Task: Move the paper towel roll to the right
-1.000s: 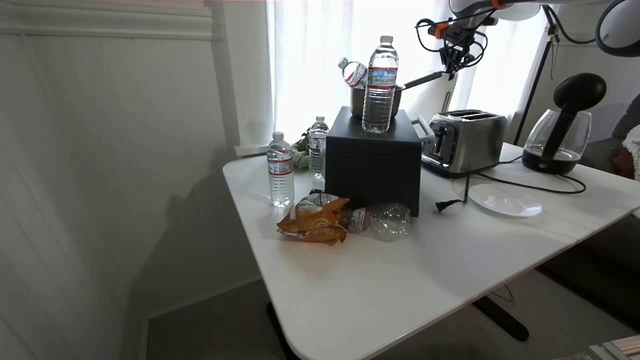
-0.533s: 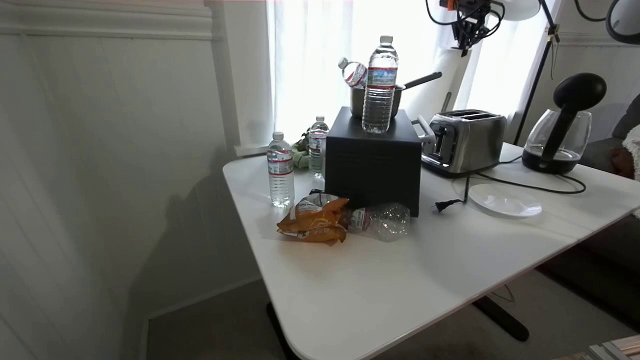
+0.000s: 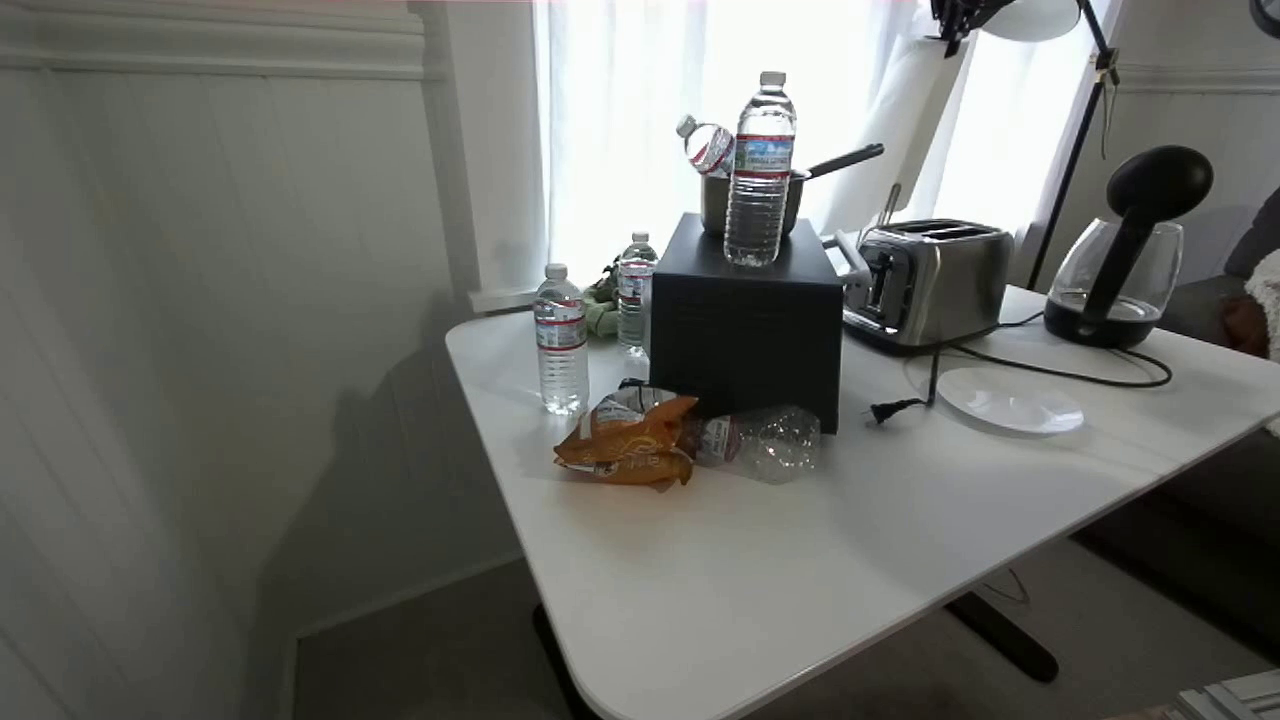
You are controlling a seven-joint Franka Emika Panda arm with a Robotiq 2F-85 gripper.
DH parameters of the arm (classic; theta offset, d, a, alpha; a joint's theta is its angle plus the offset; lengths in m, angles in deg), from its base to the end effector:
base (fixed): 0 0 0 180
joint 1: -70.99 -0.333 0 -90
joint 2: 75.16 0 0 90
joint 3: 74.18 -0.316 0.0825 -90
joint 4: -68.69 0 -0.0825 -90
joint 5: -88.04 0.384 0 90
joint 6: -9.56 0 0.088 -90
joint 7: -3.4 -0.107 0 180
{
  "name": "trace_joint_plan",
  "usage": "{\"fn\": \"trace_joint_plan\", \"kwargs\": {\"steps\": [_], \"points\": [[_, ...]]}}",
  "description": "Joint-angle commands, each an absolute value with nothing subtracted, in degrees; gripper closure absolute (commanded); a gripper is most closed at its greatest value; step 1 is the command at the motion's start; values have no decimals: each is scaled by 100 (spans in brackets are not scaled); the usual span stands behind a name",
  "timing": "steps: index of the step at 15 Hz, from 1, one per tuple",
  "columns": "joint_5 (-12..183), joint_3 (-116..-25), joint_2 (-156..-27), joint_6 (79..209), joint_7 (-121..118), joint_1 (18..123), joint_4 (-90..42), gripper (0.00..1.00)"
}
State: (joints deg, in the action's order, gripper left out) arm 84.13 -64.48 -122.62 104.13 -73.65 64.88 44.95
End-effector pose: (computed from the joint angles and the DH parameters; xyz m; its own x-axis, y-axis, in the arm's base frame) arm 0.7468 0.0238 0.6285 0.1753 -0.9461 0.2725 -0.8992 -0.2665 -0.3470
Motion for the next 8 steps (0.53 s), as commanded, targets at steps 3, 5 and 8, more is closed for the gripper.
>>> {"fn": "trace_joint_plan", "kwargs": {"steps": [3,5,8], "points": [[8299,-6514,-11839,10426,-7706,6482,4503,92],[8302,-6516,-11728,10486,-7836,6487,4508,92],[8306,-6524,-11578,10485,-8007,6494,4513,92]]}}
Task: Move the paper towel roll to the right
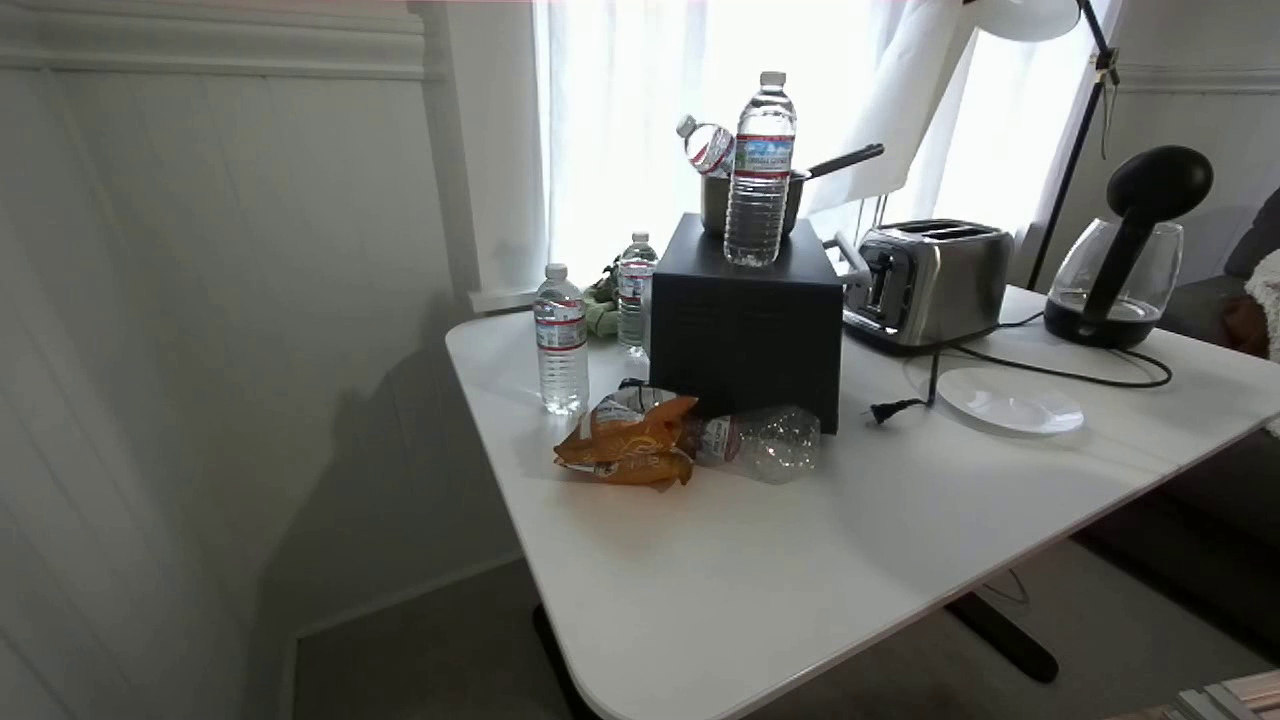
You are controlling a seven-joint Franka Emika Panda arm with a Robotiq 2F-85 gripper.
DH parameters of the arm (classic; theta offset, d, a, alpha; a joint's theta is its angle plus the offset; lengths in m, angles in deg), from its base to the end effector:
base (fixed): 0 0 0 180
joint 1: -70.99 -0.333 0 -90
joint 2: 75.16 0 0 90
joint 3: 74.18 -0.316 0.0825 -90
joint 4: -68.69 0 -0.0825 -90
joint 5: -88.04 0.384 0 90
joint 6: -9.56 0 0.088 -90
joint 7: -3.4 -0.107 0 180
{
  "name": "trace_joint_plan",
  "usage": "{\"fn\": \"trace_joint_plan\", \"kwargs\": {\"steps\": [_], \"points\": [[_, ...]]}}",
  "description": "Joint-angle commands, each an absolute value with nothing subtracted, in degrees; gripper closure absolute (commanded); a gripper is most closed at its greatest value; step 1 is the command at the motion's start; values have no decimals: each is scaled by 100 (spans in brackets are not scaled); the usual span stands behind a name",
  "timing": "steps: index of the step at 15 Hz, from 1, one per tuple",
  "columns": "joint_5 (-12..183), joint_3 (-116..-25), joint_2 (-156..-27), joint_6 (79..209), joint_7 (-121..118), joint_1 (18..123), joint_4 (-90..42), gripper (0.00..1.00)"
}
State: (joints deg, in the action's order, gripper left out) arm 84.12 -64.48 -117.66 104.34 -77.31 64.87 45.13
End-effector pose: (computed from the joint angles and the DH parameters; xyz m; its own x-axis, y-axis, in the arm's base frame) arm 0.7182 0.0212 0.6937 0.0954 -0.9633 0.2511 -0.8706 -0.2030 -0.4482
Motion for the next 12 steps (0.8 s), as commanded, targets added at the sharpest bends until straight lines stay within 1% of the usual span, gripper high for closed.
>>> {"fn": "trace_joint_plan", "kwargs": {"steps": [1,6,12], "points": [[8303,-6524,-11534,10480,-8060,6495,4514,92],[8277,-6505,-11319,10544,-8392,6504,4518,92],[8100,-6444,-11163,9891,-8715,6528,4459,92]]}}
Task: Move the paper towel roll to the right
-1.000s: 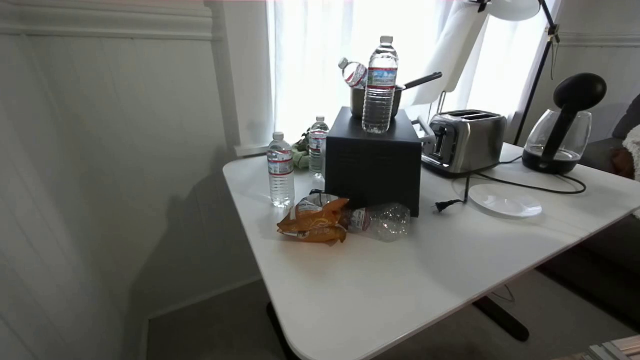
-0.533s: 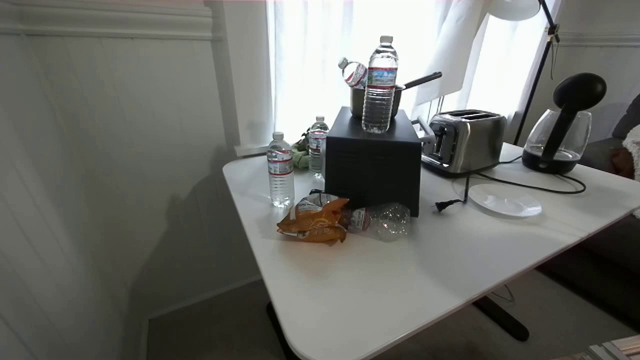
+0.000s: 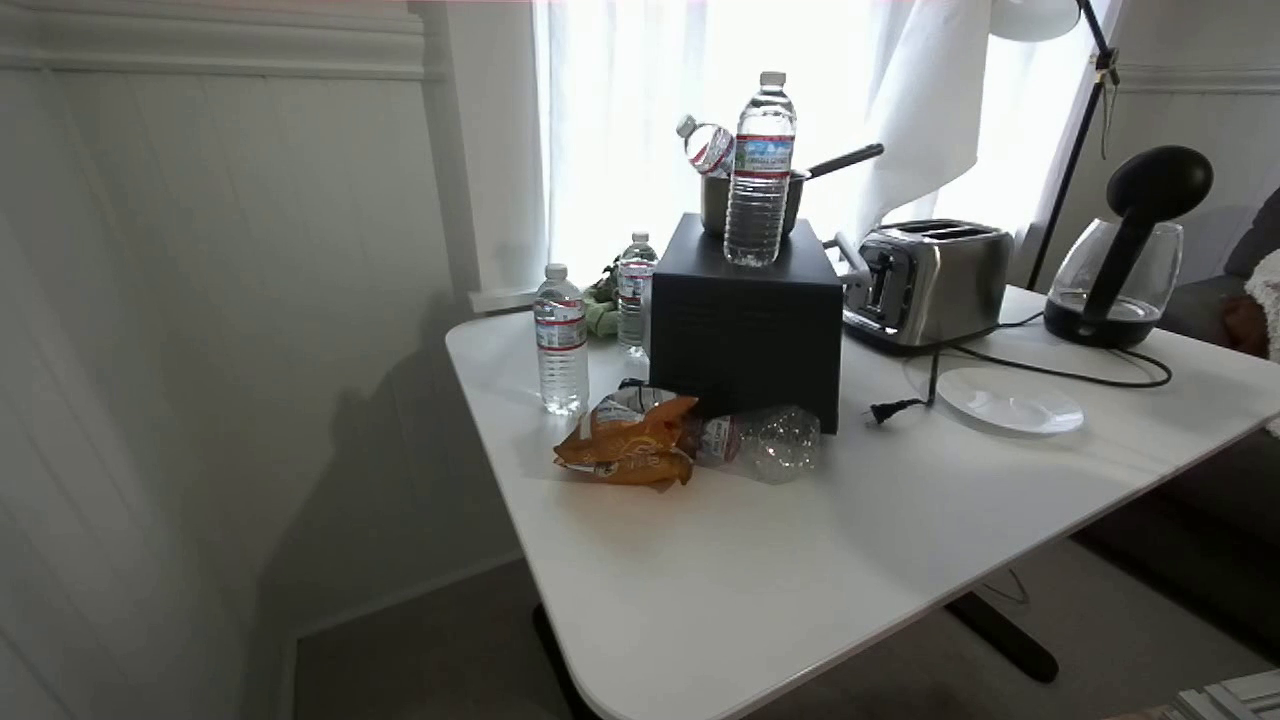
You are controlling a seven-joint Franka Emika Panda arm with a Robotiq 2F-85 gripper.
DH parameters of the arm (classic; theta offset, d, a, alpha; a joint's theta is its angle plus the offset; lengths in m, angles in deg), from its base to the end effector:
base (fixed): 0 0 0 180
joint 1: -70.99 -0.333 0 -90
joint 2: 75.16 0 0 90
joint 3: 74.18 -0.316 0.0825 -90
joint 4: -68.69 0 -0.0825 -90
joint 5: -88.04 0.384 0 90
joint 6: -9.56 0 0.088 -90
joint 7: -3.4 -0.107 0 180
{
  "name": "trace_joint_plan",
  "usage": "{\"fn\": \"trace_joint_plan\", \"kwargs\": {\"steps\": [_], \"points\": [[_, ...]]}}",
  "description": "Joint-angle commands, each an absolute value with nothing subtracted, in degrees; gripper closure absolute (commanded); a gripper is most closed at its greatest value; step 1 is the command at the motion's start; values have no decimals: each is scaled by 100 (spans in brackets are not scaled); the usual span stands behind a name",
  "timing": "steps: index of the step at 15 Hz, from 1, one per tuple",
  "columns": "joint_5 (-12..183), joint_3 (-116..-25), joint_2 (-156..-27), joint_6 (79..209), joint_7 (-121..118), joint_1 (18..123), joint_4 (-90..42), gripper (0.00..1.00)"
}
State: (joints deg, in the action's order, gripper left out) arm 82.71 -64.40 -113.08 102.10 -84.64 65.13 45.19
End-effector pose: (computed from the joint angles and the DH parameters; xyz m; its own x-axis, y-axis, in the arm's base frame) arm 0.6853 0.0112 0.7456 -0.0480 -0.9781 0.2024 -0.8561 -0.0641 -0.5128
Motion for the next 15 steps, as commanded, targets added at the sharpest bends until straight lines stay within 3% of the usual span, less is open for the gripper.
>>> {"fn": "trace_joint_plan", "kwargs": {"steps": [1,15], "points": [[8071,-6442,-11170,9738,-8744,6538,4441,92],[8182,-6723,-10930,7166,-6232,6857,4330,92]]}}
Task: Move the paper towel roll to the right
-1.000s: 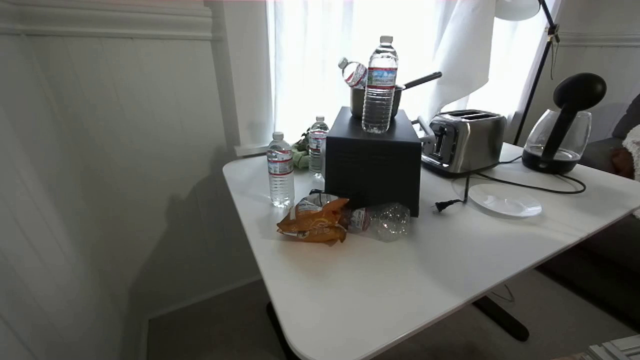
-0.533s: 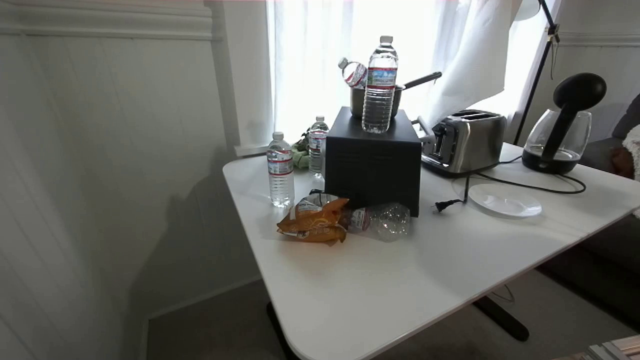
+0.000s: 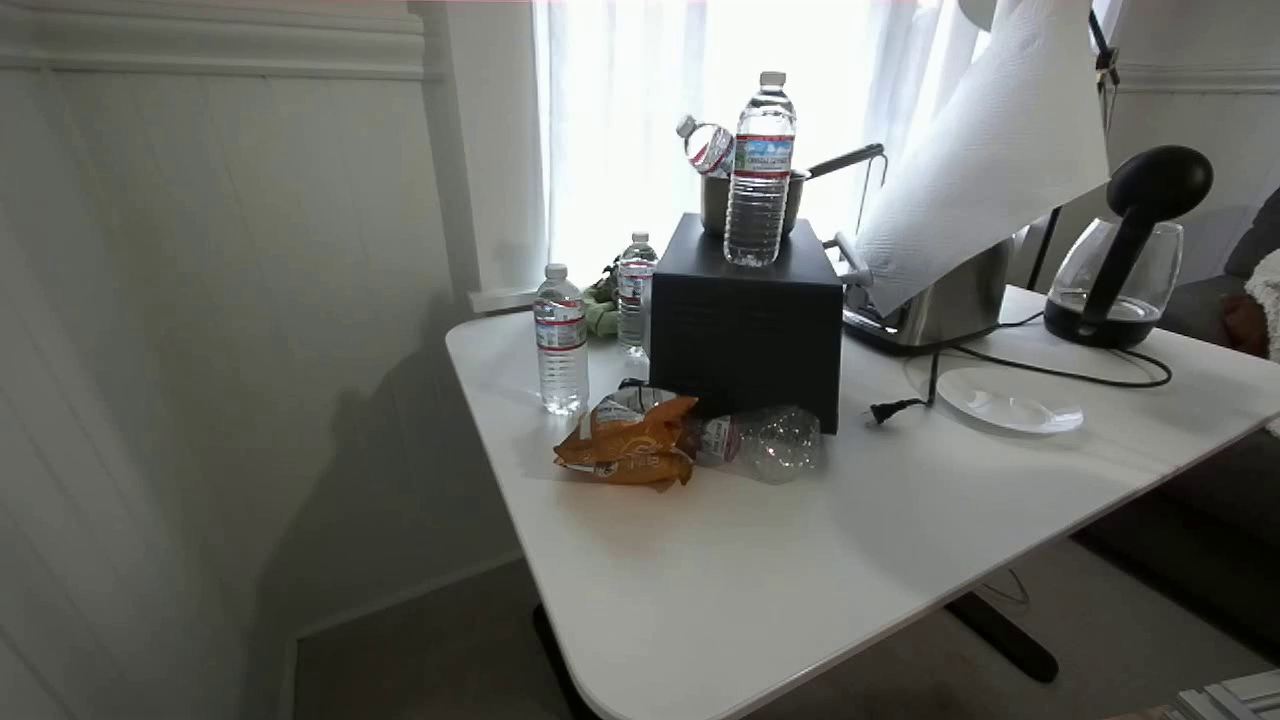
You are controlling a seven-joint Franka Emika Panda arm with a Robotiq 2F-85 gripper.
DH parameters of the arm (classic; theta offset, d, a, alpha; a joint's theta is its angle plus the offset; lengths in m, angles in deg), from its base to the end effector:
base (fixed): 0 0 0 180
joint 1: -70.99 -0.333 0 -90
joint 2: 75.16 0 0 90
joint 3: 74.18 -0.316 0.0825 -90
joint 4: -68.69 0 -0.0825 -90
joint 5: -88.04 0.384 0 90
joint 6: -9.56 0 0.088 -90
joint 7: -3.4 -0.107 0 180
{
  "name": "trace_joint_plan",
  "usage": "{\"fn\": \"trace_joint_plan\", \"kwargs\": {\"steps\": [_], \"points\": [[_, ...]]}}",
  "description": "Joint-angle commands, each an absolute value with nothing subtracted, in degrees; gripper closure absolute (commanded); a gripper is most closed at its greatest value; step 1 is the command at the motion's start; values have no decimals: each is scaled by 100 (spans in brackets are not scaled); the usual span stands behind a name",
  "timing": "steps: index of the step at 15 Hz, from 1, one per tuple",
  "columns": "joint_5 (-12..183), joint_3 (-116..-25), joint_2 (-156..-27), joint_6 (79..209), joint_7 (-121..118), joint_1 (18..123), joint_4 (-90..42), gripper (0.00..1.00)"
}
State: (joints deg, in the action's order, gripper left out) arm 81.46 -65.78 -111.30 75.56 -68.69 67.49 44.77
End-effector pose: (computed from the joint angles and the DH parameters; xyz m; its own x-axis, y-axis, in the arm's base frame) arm 0.6407 -0.0197 0.7093 0.1956 -0.9578 0.2105 -0.9761 -0.2108 -0.0523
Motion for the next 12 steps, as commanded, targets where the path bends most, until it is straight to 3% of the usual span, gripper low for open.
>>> {"fn": "trace_joint_plan", "kwargs": {"steps": [1,7,12], "points": [[8206,-6736,-10918,7003,-6035,6900,4328,92],[8191,-6729,-11034,6356,-5300,6959,4352,92],[7963,-6705,-11365,6969,-3813,6880,4461,92]]}}
